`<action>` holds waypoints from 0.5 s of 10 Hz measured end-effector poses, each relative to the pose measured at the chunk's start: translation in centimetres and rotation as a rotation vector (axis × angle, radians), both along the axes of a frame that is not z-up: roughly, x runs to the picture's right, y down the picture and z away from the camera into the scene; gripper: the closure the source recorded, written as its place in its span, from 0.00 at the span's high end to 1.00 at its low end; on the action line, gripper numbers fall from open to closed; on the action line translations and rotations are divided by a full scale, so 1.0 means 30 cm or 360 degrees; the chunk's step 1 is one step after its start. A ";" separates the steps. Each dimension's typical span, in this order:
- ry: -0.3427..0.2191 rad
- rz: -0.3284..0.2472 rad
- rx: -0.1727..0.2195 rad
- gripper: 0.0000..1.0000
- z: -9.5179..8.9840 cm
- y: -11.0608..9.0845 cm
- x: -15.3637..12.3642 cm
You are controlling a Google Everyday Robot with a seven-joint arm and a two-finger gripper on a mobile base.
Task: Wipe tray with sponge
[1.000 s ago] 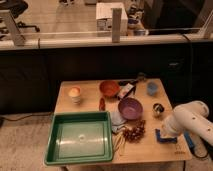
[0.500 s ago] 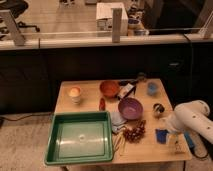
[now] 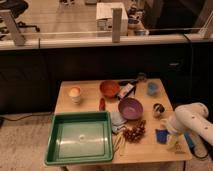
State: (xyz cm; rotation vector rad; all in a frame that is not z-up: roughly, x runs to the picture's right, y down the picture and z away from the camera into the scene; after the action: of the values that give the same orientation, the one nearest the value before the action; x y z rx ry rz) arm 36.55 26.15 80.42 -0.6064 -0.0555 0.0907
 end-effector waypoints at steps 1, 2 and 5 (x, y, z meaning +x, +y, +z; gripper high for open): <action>0.0007 0.0009 0.0001 0.50 0.007 0.009 0.012; 0.0007 0.0016 0.0001 0.40 0.005 0.013 0.016; 0.0010 0.0016 0.0005 0.09 -0.002 0.017 0.025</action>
State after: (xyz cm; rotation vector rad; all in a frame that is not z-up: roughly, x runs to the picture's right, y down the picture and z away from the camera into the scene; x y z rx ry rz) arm 37.31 26.66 80.37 -0.6024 -0.0526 0.1022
